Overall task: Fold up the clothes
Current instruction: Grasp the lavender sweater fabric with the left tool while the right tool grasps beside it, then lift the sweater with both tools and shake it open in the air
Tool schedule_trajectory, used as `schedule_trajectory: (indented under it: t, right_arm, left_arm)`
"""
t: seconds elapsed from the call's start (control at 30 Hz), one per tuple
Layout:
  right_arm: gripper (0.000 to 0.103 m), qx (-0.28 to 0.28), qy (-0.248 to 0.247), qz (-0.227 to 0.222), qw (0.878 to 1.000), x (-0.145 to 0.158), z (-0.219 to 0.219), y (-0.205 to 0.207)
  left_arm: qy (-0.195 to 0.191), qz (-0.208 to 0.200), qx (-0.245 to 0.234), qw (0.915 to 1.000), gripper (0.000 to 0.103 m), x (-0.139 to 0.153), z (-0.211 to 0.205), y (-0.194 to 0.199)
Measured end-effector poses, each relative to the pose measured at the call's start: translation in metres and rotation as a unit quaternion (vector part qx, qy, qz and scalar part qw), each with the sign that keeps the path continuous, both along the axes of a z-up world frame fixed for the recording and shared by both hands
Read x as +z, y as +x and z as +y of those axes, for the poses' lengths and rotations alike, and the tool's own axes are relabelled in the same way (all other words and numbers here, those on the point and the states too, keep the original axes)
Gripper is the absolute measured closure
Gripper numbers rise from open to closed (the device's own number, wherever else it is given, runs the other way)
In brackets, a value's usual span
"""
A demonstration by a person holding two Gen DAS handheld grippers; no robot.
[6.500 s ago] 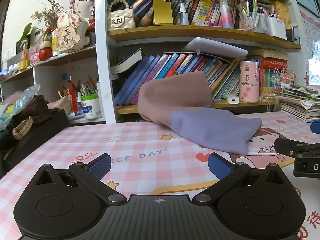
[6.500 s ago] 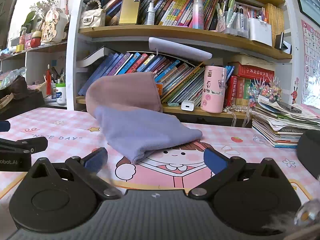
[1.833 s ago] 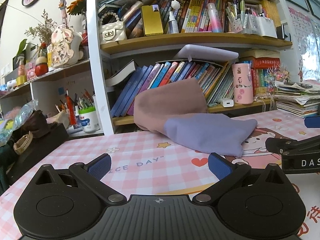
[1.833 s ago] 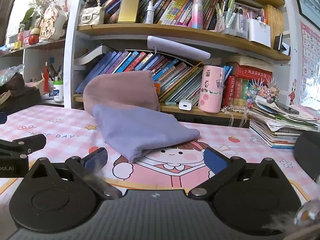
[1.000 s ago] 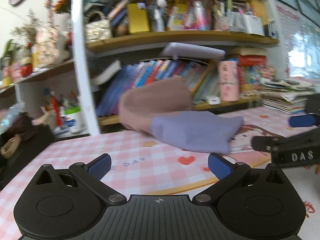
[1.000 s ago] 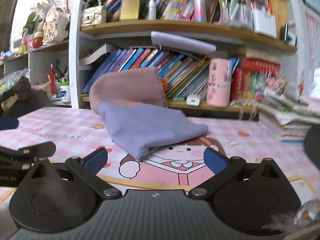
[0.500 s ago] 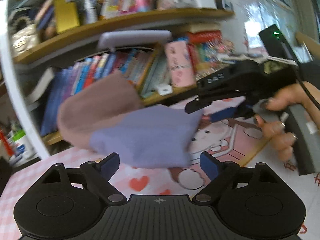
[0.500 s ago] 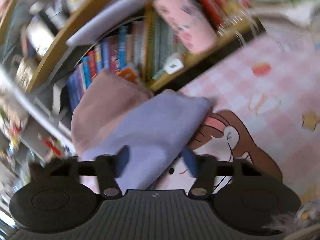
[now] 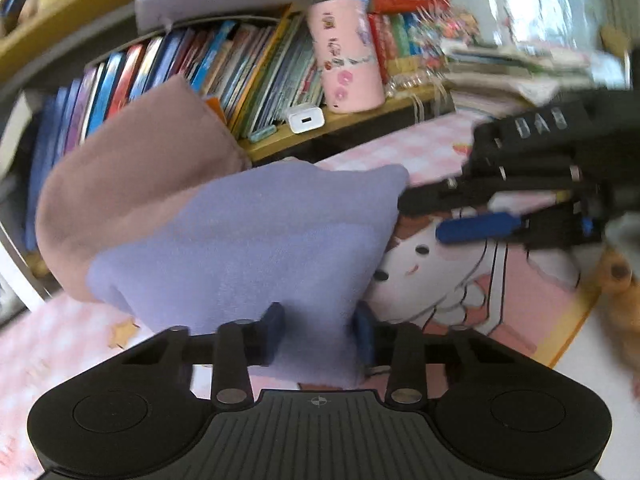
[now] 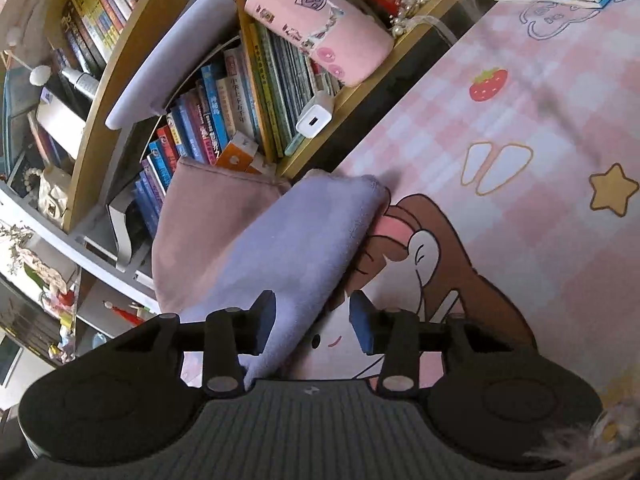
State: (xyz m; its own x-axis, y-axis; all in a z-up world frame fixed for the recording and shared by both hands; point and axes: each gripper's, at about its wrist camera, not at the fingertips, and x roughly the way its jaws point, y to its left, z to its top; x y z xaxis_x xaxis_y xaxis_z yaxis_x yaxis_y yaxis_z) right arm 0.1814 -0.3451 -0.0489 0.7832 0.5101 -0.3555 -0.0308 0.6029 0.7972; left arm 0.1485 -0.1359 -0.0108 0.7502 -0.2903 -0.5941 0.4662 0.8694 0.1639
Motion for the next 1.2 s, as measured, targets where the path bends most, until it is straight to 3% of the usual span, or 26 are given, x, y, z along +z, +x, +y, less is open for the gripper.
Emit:
schedule_trajectory:
  t: [0.03,0.2,0.37,0.43,0.47,0.6,0.7,0.77,0.87,0.9,0.97,1.03,1.1,1.2]
  right_arm:
    - [0.062,0.004,0.005,0.001,1.000,0.000,0.000,0.000]
    - [0.059,0.020,0.044,0.005,0.999,-0.003,0.002,0.000]
    - [0.046,0.023,0.092,-0.003,0.995,-0.006,0.000,-0.003]
    - [0.043,0.019,0.094,-0.005,0.995,-0.005,0.001,-0.003]
    - [0.043,0.017,0.096,-0.006,0.995,-0.004,0.002,-0.003]
    - [0.043,0.014,0.088,-0.008,0.996,-0.003,0.004,-0.004]
    - [0.043,0.017,0.077,-0.010,0.997,-0.002,0.006,-0.005]
    - [0.043,0.021,0.067,-0.010,0.997,-0.001,0.008,-0.004]
    - [0.043,0.026,0.054,-0.010,0.998,0.000,0.010,-0.003]
    - [0.043,0.027,0.050,-0.010,0.998,0.000,0.011,-0.003]
    - [0.043,0.029,0.049,-0.011,0.998,0.000,0.011,-0.003]
    - [0.043,0.029,0.052,-0.011,0.998,-0.001,0.010,-0.003]
    - [0.041,0.030,0.055,-0.011,0.998,-0.001,0.009,-0.003]
    - [0.041,0.038,0.057,-0.012,0.998,-0.001,0.011,-0.002]
  left_arm:
    - [-0.022,-0.003,0.004,0.9998,0.088,0.005,0.004,-0.001]
    - [-0.082,-0.041,-0.001,0.9958,0.101,0.034,0.020,-0.022]
    - [-0.072,-0.078,-0.036,0.9937,0.103,0.048,0.026,-0.054]
    - [-0.054,-0.062,-0.036,0.9959,0.102,0.042,0.027,-0.053]
    - [-0.046,-0.051,-0.033,0.9971,0.094,0.037,0.026,-0.050]
    - [-0.021,-0.024,-0.023,0.9992,0.092,0.018,0.015,-0.040]
    - [0.009,-0.031,-0.005,0.9995,0.071,0.009,0.006,-0.031]
    - [0.028,-0.035,0.008,0.9989,0.047,0.003,0.000,-0.024]
    - [0.045,-0.036,0.017,0.9982,0.044,-0.004,-0.006,-0.011]
    - [0.035,-0.034,0.021,0.9986,0.047,-0.003,-0.003,-0.006]
    - [-0.009,-0.027,0.034,0.9990,0.073,0.001,0.009,0.003]
    - [-0.050,-0.024,0.046,0.9974,0.092,0.006,0.020,0.008]
    - [-0.079,-0.036,0.052,0.9948,0.094,0.012,0.028,0.004]
    - [-0.094,-0.050,0.025,0.9940,0.096,0.020,0.035,-0.019]
